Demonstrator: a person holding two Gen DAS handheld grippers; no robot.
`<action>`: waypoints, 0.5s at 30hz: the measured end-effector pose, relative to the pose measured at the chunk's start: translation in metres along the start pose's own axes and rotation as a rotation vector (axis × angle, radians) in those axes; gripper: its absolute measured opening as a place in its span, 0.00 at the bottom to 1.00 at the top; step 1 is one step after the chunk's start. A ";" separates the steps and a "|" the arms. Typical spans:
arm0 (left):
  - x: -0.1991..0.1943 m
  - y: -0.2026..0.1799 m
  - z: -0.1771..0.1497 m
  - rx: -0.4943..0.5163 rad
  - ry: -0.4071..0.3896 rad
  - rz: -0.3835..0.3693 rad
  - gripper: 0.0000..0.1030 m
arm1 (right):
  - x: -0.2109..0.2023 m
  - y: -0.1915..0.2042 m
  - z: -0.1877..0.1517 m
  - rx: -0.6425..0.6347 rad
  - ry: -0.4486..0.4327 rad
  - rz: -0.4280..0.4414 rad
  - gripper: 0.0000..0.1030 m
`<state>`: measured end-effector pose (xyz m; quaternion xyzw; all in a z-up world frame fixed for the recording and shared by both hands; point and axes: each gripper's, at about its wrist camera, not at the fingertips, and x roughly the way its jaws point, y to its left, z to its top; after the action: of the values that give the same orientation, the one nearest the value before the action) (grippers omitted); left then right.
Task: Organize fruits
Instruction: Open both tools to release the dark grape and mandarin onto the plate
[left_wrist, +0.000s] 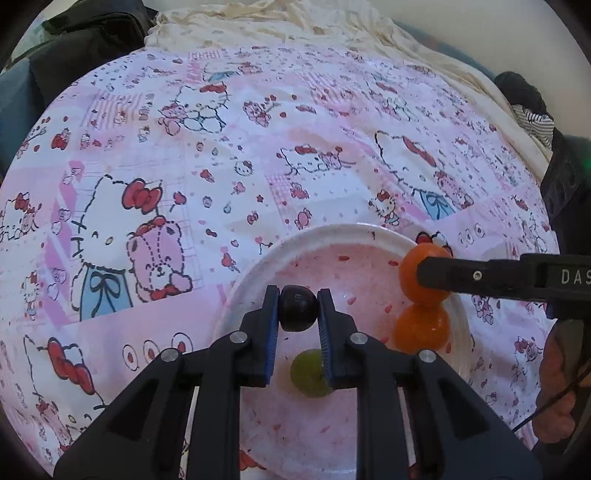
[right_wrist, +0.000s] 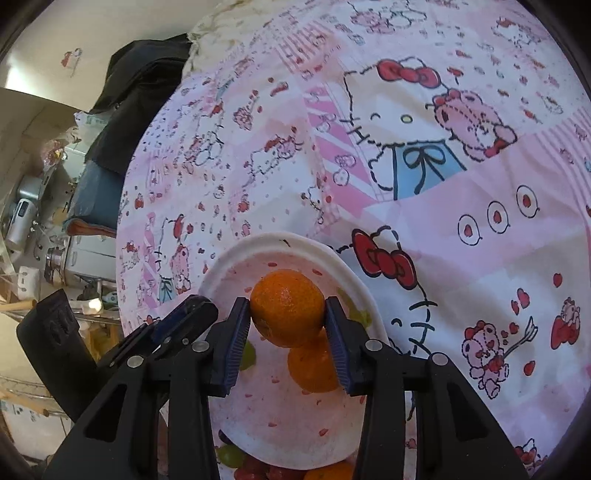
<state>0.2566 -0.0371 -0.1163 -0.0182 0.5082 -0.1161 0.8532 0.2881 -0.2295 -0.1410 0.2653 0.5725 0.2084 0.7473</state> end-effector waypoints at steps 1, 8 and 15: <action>0.003 -0.001 0.000 0.003 0.012 0.001 0.17 | 0.001 -0.001 0.001 -0.003 -0.001 -0.001 0.43; 0.003 -0.001 0.004 0.000 0.000 0.017 0.50 | 0.005 -0.009 0.005 0.037 0.015 -0.005 0.44; -0.005 -0.001 0.003 0.016 -0.007 0.021 0.60 | -0.012 -0.006 0.007 0.034 -0.029 0.032 0.75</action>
<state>0.2566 -0.0370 -0.1103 -0.0066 0.5043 -0.1110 0.8564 0.2920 -0.2423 -0.1346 0.2900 0.5607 0.2067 0.7475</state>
